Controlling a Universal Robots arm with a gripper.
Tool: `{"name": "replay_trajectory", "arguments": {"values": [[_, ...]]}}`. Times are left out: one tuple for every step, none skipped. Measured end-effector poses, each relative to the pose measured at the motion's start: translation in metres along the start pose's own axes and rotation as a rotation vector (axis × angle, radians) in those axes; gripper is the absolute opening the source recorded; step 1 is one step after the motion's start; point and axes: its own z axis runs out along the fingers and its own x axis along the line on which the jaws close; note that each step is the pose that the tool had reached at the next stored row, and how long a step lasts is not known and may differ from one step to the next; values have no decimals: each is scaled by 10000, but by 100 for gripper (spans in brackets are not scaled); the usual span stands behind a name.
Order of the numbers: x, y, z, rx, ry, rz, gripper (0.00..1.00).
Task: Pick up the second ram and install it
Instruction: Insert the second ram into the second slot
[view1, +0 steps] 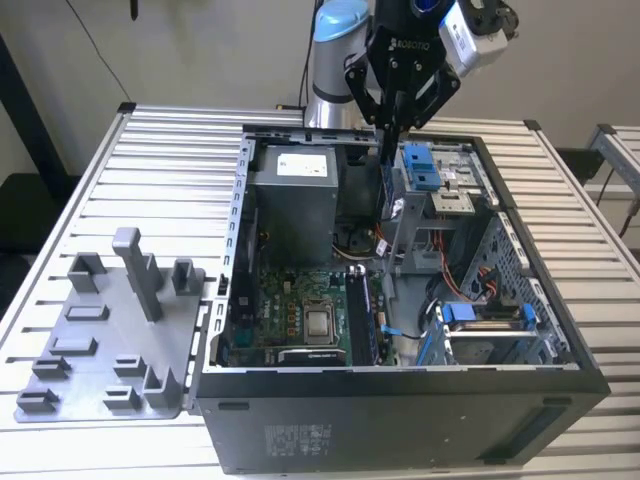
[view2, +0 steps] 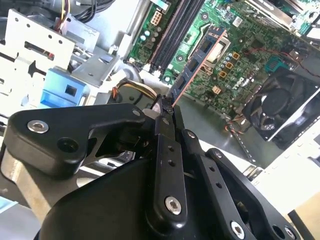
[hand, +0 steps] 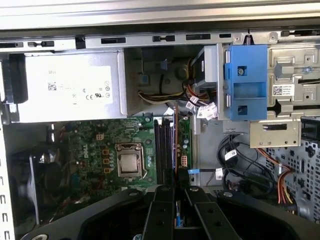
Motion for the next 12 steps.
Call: {"name": "replay_trajectory", "arguments": {"values": [[-3,-1,6,0,0,0,14],[-7,-4,12,1,0,-2,14],[-10,-9,18,2,0,-4,14],[-13,-14,25,2,0,-7,14],[-15,-21,32,3,0,-12,14],[-18,-30,40,0,0,-18,14],[-20,-40,46,1,0,-25,14],[-22,-51,54,0,0,-32,14],[-23,-65,60,0,0,-38,14],[-25,-81,66,0,0,-47,14],[-27,-96,73,0,0,-55,14],[-28,-111,79,0,0,-62,14]]}}
